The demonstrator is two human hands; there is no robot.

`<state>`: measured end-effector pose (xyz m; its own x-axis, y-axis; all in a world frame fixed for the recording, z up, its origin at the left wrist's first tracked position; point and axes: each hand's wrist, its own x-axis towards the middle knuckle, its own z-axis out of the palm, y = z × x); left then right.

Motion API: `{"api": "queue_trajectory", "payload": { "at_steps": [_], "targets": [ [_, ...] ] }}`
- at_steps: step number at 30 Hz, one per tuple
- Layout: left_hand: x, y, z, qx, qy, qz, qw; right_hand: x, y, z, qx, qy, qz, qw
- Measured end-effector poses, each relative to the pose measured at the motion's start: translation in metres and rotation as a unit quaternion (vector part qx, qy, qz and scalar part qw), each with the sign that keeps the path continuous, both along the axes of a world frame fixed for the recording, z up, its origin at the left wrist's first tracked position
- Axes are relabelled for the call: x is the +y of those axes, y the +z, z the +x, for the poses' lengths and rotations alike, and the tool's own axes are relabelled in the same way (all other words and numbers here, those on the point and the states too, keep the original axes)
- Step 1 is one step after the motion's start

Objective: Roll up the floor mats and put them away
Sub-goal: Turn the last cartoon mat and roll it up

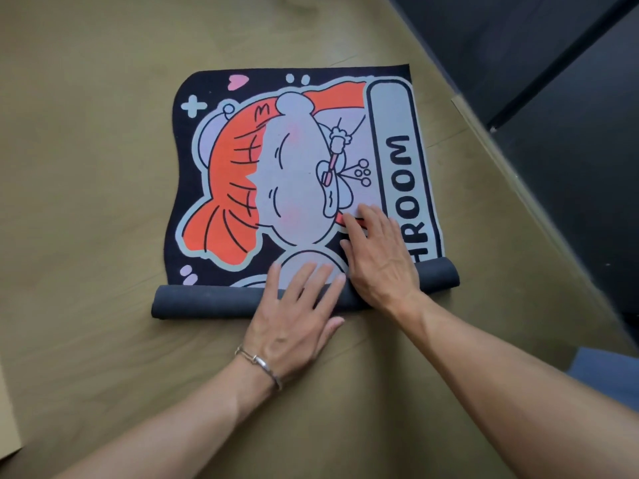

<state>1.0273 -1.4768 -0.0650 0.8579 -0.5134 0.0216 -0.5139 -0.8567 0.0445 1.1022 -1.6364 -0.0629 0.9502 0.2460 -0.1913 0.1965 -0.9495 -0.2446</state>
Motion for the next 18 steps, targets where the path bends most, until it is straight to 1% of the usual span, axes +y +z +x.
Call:
{"api": "queue_trajectory", "payload": {
  "at_steps": [4,7,9,11,14,18],
  "targets": [
    [0.014,-0.009,-0.010,-0.026,-0.052,0.023,0.998,-0.001,-0.004,-0.001,-0.018,0.000,0.003,1.000],
    [0.014,-0.011,-0.002,-0.023,-0.052,0.029,0.998,-0.001,-0.001,0.000,-0.017,0.005,-0.001,1.000],
    [0.013,-0.012,0.006,-0.016,-0.050,0.043,0.998,0.000,0.005,-0.001,-0.028,0.007,0.008,1.000],
    [0.013,-0.013,0.017,-0.005,-0.048,0.046,0.998,0.002,0.012,-0.007,-0.057,0.011,0.014,0.998],
    [0.013,-0.009,0.038,0.031,-0.044,0.056,0.997,0.004,0.017,-0.023,-0.093,0.034,0.007,0.995],
    [0.014,-0.006,0.055,0.056,-0.052,0.080,0.994,0.005,0.012,-0.046,-0.098,0.065,-0.021,0.993]
  ]
}}
